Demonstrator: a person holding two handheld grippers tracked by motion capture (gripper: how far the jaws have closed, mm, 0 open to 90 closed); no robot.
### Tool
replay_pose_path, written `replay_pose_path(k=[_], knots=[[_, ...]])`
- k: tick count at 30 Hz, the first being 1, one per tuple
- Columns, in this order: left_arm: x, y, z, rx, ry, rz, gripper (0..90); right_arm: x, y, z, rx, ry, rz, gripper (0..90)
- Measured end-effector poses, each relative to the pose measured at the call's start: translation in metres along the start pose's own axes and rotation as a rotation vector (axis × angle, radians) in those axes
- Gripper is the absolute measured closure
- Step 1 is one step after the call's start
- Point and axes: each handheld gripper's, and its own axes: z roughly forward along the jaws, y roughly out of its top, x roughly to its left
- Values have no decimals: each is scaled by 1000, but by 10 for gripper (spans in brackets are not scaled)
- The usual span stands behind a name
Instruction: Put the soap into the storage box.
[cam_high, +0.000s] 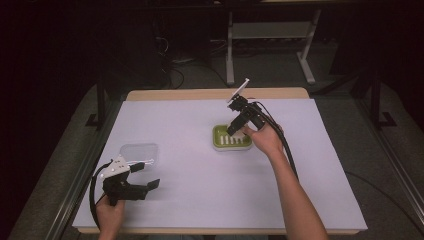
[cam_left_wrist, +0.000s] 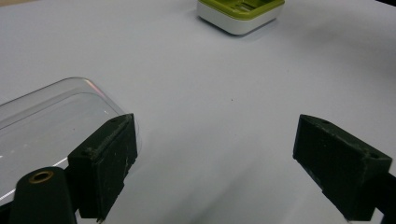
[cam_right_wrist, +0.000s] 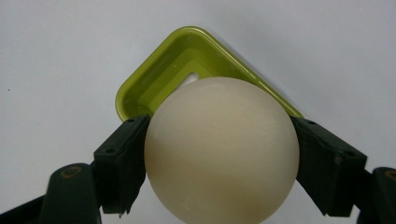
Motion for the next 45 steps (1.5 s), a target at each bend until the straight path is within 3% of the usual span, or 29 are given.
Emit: replay_pose_path(k=[45], knots=[[0, 0, 0, -6, -3, -6, 129, -1, 10, 31, 26, 18, 30, 231]])
